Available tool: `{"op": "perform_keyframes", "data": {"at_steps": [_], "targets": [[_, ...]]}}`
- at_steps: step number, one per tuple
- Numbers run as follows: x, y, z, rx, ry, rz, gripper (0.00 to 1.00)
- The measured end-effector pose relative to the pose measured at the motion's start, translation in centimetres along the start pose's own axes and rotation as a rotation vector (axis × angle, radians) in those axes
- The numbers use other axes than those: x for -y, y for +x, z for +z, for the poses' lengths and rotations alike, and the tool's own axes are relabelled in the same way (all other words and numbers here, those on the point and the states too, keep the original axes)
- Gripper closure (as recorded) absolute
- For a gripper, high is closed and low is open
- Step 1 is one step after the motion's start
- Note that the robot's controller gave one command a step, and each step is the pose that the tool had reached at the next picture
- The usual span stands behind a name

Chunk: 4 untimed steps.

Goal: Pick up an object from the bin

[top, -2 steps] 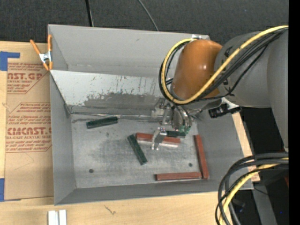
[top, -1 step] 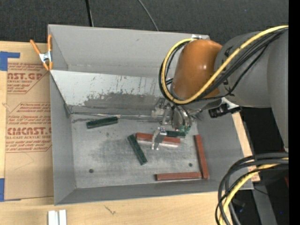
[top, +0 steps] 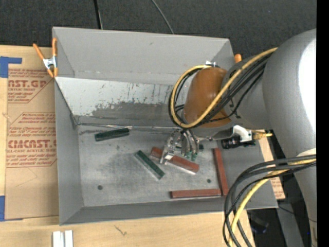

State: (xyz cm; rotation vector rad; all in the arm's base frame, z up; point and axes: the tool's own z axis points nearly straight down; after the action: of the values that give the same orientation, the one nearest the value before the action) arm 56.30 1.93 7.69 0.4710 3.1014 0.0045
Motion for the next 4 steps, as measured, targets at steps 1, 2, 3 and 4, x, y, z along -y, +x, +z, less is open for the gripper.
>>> {"op": "perform_keyframes", "data": {"at_steps": [1, 2, 3, 4], "targets": [[0.0, 0.0, 0.0, 0.000, 0.000, 0.000, 1.00], [0.7, 0.6, 0.0, 0.014, -0.006, -0.035, 1.00], [-0.9, -1.3, -3.2, -0.007, 0.004, -0.071, 1.00], [0.2, -1.2, -5.2, -0.001, 0.002, -0.080, 1.00]]}}
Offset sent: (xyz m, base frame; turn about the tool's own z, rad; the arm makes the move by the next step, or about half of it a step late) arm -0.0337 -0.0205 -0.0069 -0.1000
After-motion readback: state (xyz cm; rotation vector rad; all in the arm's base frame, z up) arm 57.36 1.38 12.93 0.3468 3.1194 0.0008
